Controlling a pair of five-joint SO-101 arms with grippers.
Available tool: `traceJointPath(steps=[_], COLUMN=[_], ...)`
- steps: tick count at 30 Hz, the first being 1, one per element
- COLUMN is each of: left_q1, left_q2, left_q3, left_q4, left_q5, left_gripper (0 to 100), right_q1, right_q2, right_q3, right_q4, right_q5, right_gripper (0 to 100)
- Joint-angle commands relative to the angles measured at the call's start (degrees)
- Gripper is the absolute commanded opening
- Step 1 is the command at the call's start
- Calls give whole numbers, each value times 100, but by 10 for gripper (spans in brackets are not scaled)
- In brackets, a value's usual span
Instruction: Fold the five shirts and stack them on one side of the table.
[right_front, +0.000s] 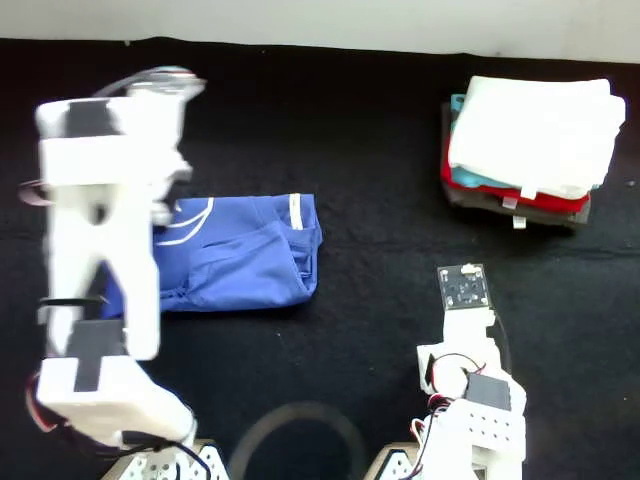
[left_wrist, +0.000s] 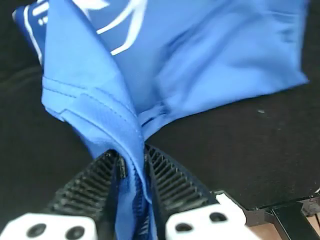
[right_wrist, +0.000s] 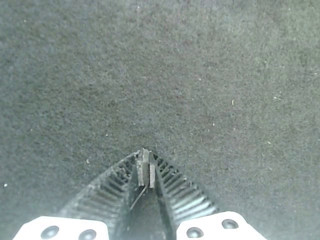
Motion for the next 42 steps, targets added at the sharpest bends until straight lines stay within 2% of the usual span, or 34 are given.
traceJointPath(steps=[1, 12, 24, 31, 37, 41, 42], left_q1=[919, 1930, 2404, 2079, 1534, 1103, 1042], left_q2=[-127, 2185, 3987, 4040, 3064, 2774, 2774], left_q3=[-312, -2316, -4409, -4945, -4892, -3969, -3662], left_q4=[-123, -167, -167, 9, 26, 9, 0], left_q5=[229, 352, 352, 923, 958, 905, 853], left_gripper=[9, 9, 17, 219, 174, 0, 14], right_q1=[40, 40, 48, 48, 48, 48, 48], right_q2=[-13, -13, -13, -13, -13, -13, -13], right_q3=[127, 154, 154, 154, 154, 154, 154], right_q4=[-110, -110, -119, -119, -119, -127, -127], right_q5=[53, 26, 26, 26, 26, 26, 26], right_gripper=[8, 8, 8, 8, 8, 8, 8])
